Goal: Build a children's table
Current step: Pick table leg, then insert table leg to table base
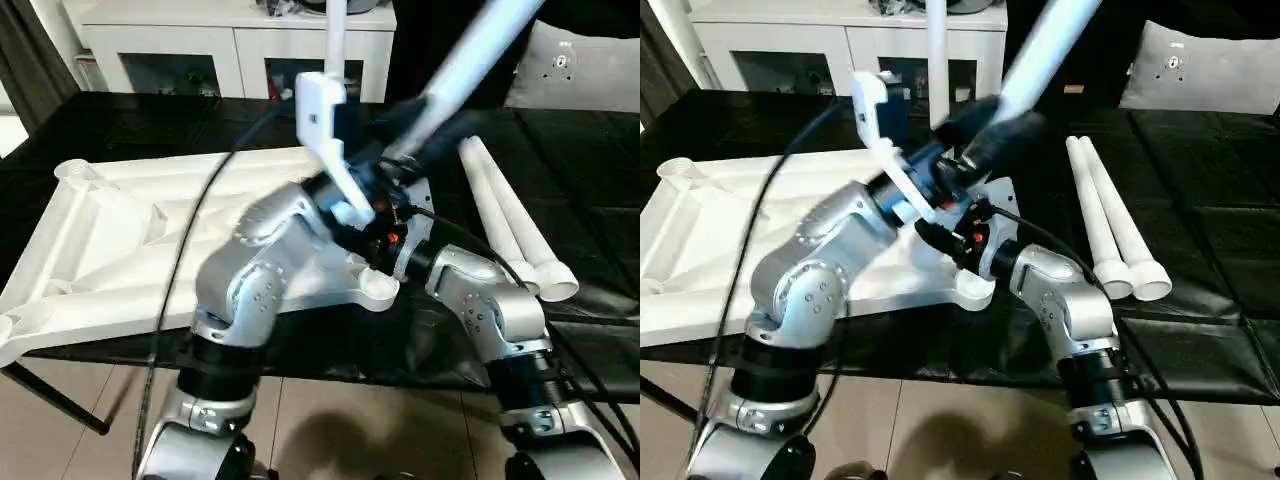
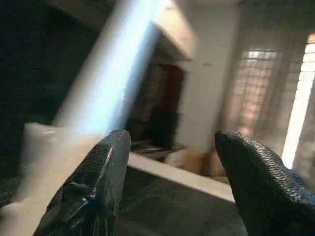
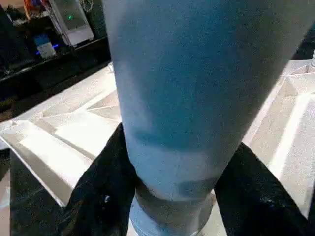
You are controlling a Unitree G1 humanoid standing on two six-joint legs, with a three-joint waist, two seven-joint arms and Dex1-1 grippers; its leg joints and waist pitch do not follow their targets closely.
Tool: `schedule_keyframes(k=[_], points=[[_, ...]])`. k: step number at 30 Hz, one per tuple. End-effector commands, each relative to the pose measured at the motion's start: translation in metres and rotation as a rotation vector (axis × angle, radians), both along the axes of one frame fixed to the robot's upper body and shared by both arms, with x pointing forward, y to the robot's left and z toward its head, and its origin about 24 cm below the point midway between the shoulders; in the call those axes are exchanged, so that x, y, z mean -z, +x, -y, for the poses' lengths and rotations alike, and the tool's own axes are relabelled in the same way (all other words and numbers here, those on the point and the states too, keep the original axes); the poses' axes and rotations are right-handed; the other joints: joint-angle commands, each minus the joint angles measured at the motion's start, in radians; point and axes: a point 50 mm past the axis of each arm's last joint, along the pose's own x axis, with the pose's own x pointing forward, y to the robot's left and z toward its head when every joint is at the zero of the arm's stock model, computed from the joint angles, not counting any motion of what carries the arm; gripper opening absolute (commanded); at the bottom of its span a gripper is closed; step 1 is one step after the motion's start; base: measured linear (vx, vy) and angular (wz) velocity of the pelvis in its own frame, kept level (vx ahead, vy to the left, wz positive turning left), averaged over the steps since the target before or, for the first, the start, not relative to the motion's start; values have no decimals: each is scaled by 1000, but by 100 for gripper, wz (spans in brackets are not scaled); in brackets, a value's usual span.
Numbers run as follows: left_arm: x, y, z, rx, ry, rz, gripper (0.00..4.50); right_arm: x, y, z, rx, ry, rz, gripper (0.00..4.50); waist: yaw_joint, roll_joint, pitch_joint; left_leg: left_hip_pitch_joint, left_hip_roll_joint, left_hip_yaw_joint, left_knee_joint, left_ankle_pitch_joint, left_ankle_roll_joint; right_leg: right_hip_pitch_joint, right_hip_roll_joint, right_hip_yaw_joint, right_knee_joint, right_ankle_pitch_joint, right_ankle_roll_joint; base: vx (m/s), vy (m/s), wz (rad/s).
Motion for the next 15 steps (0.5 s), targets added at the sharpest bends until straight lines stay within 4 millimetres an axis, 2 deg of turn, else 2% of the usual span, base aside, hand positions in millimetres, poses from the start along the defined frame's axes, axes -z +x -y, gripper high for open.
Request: schedule_keyframes(k=[1, 2, 3, 5, 6, 7, 8, 10, 11, 13, 15], points=[[-3, 1, -14, -20, 1, 6, 318, -8, 9, 9, 61, -15, 25, 188, 0, -15, -77, 4, 22, -3, -58, -81, 47, 71, -67, 43, -65, -168, -169, 0, 0, 0], [-2, 1, -14, -21, 3, 6, 318, -8, 9, 10, 63, -15, 25, 188, -3, -15, -75, 4, 20, -2, -59, -87, 45, 70, -65, 42, -70, -184, -160, 0, 0, 0], [1, 5, -24, -53, 51, 17, 318, -10, 12, 17, 99, -22, 31, 188, -1, -13, -76, 6, 21, -3, -59, -90, 41, 69, -66, 42, -70, -191, -156, 0, 0, 0], [14, 12, -41, -127, 234, 58, 318, -15, 16, 31, 137, -37, 51, 188, -3, -8, -74, 9, 21, -6, -62, -99, 36, 66, -61, 41, -74, -225, -120, 0, 0, 0], [18, 13, -44, -143, 283, 68, 318, -15, 16, 34, 140, -39, 52, 188, -3, -8, -74, 9, 21, -6, -62, -99, 36, 66, -61, 41, -74, -225, -120, 0, 0, 0], [28, 16, -51, -168, 382, 84, 318, -16, 15, 39, 142, -43, 51, 188, -4, -3, -74, 13, 21, -6, -63, -106, 25, 63, -59, 41, -75, -234, -103, 0, 0, 0], [41, 18, -61, -178, 500, 83, 318, -17, 14, 48, 138, -56, 50, 188, -5, -1, -75, 13, 20, -6, -63, -102, 18, 64, -60, 42, -70, -218, -106, 0, 0, 0], [47, 19, -66, -177, 543, 76, 318, -17, 13, 51, 134, -64, 49, 188, -4, 0, -77, 16, 20, -7, -64, -106, 14, 64, -59, 42, -68, -208, -109, 0, 0, 0], [50, 19, -68, -174, 562, 70, 318, -17, 12, 53, 132, -68, 48, 188, -6, 0, -78, 14, 20, -4, -63, -105, 10, 64, -60, 43, -64, -171, -134, 0, 0, 0], [64, 20, -75, -166, 661, 53, 318, -17, 9, 57, 105, -79, 44, 188, -5, -1, -78, 15, 20, -4, -62, -111, 15, 65, -62, 44, -63, -157, -151, 0, 0, 0], [85, 20, -83, -143, 795, 37, 318, -18, 5, 62, 55, -96, 42, 188, -2, 0, -78, 14, 20, -5, -63, -118, 20, 66, -62, 43, -63, -164, -154, 0, 0, 0]])
